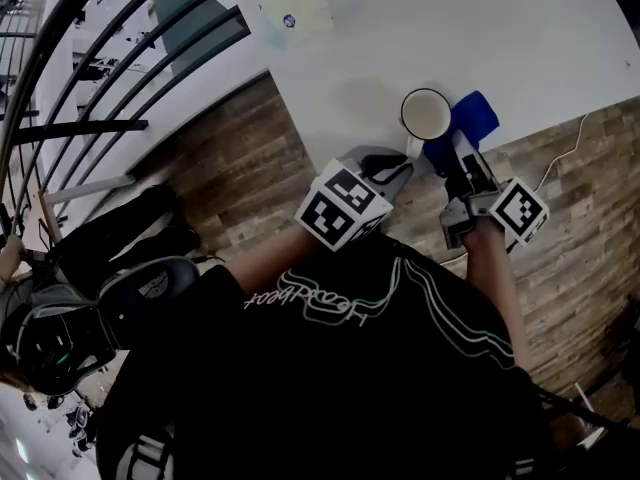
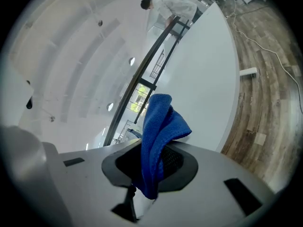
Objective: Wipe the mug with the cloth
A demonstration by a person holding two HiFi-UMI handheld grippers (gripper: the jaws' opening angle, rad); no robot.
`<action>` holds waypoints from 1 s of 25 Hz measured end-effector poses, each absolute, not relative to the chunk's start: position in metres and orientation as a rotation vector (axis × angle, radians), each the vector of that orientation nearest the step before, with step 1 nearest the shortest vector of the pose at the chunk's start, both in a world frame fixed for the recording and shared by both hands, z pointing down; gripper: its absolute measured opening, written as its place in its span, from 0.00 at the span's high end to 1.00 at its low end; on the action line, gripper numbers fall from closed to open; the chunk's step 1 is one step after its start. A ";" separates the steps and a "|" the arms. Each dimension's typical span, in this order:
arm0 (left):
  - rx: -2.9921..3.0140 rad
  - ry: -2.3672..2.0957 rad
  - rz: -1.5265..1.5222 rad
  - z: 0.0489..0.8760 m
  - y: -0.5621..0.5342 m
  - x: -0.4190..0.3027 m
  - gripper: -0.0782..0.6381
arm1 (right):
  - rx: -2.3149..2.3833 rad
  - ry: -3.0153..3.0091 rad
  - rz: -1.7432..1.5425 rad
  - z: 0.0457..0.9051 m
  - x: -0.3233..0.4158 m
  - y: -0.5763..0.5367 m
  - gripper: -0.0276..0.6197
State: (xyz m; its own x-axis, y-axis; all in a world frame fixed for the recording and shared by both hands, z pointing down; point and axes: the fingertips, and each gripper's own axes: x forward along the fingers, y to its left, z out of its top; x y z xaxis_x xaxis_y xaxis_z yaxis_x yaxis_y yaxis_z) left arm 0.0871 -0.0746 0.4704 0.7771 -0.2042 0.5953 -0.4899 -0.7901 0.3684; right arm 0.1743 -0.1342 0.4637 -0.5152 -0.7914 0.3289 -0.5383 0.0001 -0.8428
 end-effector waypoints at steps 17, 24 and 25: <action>2.442 -0.188 0.534 0.422 -0.075 0.078 0.83 | -1.389 2.502 -1.246 0.398 0.185 -0.115 0.86; 2.637 -0.468 0.361 0.346 -0.017 0.072 0.88 | -1.189 2.842 -0.785 0.319 0.161 -0.012 0.86; 2.658 -0.482 0.331 0.335 0.004 0.074 0.88 | -1.157 2.864 -0.750 0.312 0.160 0.012 0.86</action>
State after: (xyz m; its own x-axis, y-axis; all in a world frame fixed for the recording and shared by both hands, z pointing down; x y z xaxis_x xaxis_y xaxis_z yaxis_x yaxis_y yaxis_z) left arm 0.0745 0.0042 0.3351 0.9116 -0.2812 0.2998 -0.3806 -0.8529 0.3574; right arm 0.1595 0.0115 0.3116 -0.7344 -0.6471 0.2047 -0.6644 0.6238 -0.4117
